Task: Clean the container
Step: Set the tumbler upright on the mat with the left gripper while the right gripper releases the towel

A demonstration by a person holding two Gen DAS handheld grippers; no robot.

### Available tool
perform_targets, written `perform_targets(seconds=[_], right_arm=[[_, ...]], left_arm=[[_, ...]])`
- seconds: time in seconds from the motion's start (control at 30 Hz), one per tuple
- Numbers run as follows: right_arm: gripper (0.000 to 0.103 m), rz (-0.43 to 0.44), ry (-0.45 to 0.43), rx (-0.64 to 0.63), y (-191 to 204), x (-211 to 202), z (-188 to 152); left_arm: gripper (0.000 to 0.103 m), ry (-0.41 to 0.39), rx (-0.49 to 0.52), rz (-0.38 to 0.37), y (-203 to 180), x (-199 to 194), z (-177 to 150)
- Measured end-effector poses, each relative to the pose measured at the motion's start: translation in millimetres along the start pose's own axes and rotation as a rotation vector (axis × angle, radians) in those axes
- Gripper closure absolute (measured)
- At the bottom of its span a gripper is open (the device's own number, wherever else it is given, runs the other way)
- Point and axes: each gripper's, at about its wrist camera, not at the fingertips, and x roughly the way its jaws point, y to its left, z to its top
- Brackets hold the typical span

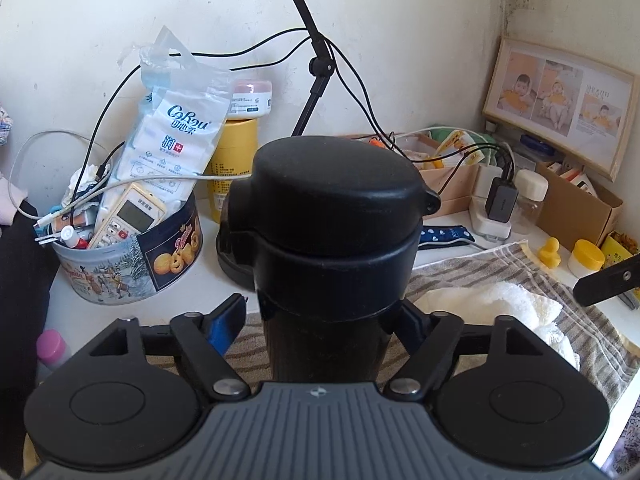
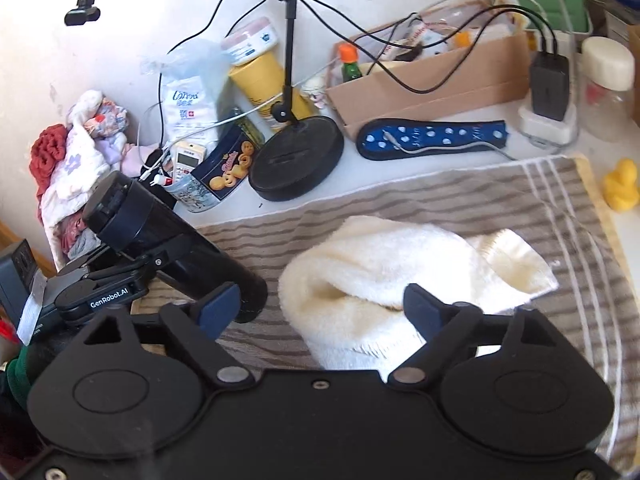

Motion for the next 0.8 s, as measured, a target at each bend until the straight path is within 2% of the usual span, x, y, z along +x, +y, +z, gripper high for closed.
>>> perform_targets(seconds=[0.2, 0.4, 0.6, 0.7, 0.8], right_arm=[[0.011, -0.019, 0.004, -0.007, 5.4, -10.3, 2.2], [0.011, -0.053, 0.004, -0.010, 15.8, -26.0, 5.4], [0.011, -0.100, 0.006, -0.018, 29.6, -46.0, 5.6], [0.011, -0.166, 0.020, -0.042, 39.8, -55.9, 8.5], [0.011, -0.235, 0.034, -0.074, 45.4, -64.7, 12.0]], left_arm=[[0.021, 0.032, -0.027, -0.008, 4.7, -7.2, -1.7], [0.021, 0.074, -0.085, -0.019, 2.9, -33.6, -2.6], [0.021, 0.187, -0.236, -0.062, -1.4, -64.7, 12.2], [0.021, 0.174, -0.217, -0.020, -17.6, -89.8, 37.4], [0.021, 0.149, -0.214, 0.126, -36.9, -105.9, 59.1]])
